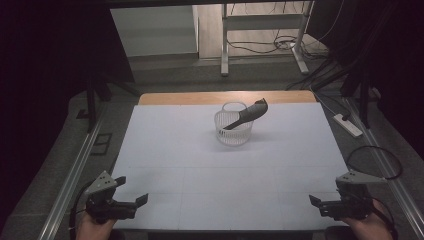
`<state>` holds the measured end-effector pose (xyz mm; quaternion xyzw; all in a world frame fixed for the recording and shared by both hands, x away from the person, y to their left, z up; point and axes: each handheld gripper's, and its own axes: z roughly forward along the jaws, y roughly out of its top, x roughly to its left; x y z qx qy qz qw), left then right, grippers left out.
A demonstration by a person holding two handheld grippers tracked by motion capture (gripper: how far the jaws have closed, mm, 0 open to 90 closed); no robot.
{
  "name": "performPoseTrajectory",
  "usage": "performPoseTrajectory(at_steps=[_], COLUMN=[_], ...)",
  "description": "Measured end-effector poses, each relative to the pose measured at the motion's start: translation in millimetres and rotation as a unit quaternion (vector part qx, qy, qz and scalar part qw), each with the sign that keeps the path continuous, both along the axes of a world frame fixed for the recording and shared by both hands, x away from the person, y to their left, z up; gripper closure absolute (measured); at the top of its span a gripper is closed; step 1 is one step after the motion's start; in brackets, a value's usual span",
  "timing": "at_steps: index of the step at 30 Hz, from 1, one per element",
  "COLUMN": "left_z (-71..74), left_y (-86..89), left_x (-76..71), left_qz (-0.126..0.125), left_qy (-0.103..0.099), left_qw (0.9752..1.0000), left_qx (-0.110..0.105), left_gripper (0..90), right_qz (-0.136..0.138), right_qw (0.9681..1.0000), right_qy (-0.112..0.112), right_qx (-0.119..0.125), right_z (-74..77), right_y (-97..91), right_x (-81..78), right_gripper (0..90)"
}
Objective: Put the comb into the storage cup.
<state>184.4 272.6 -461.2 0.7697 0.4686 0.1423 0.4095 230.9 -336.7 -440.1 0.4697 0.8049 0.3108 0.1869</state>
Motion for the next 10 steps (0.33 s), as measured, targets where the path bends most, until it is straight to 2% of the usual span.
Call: performPoseTrajectory(at_steps=[7, 10], left_z=[-0.2, 0.1], left_y=[-0.1, -0.7], left_x=[0.4, 0.9], left_qz=[0.001, 0.001], left_qy=[0.002, 0.002], left_qw=[1.0, 1.0], left_qx=[0.0, -0.001], left_gripper=[0.1, 0.2], right_qz=[-0.015, -0.016], right_qw=[0.9996, 0.9995], right_qy=[0.019, 0.019], right_qx=[-0.015, -0.019], right_z=[-1.9, -2.5], right_y=[-0.9, -1.0], right_x=[0.3, 0.5], right_gripper=[0.0, 0.0])
